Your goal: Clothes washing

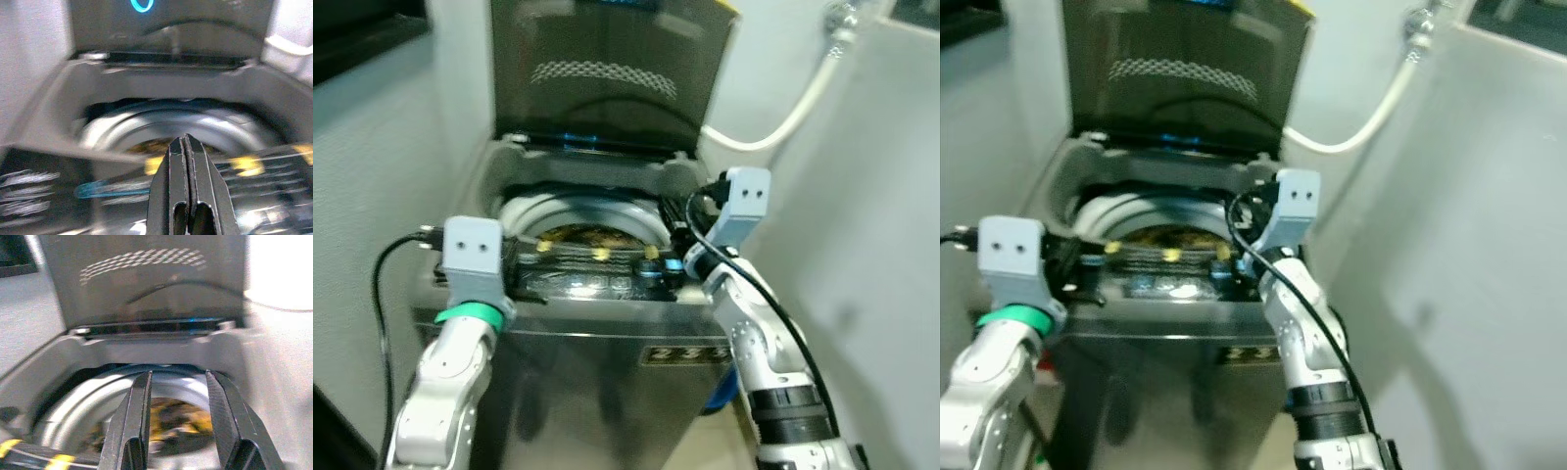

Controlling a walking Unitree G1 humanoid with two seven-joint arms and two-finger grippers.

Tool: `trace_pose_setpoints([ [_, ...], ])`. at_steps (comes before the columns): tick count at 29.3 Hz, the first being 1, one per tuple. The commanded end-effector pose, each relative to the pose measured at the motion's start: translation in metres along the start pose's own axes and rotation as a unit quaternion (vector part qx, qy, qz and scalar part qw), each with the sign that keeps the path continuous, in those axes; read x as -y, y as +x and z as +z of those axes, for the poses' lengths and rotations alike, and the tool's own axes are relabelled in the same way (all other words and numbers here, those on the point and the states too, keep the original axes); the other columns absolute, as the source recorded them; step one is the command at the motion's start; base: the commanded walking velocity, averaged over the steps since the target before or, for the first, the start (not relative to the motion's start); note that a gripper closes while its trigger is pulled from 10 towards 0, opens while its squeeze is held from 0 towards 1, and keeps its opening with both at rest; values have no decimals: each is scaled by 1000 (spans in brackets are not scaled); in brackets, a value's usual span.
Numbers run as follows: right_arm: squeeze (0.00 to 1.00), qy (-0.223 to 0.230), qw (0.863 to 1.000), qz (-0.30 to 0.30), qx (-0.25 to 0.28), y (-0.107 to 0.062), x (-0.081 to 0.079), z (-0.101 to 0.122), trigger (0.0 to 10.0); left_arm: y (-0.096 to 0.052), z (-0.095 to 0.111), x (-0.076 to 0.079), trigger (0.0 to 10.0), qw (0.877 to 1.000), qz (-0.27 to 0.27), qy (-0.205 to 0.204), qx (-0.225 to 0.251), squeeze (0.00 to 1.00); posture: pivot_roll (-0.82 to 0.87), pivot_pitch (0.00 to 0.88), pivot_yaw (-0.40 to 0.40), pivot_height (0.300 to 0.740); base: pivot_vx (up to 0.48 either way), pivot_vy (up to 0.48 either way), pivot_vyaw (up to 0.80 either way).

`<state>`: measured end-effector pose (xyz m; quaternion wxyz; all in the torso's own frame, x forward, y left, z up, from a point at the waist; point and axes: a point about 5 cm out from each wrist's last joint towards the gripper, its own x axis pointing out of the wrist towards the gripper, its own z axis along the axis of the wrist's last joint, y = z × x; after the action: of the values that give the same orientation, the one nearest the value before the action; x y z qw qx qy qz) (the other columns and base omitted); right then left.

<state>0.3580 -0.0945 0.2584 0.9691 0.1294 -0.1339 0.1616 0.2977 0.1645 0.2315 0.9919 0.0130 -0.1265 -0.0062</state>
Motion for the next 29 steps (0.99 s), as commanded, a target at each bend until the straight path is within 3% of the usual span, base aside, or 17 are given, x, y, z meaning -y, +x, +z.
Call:
trace_pose_setpoints([
  [1,0,5,1000,3,-6,0,-1,-3,10000,-2,-7,-6,10000,999,17,-21,-16,0,24,38,-84,740,0,480,0],
  [14,0,7,1000,7,-8,0,-3,-3,10000,-4,-6,-8,10000,999,22,-21,-10,0,25,35,-87,740,0,480,0],
  [25,0,-16,1000,11,-8,1,-5,-2,10000,-4,-7,-10,10000,1000,24,14,-8,0,24,39,-89,740,0,0,0],
  [29,0,-29,999,13,-6,2,-6,-1,10000,-4,-8,-10,10000,999,24,20,-12,0,24,42,-90,740,0,0,800],
])
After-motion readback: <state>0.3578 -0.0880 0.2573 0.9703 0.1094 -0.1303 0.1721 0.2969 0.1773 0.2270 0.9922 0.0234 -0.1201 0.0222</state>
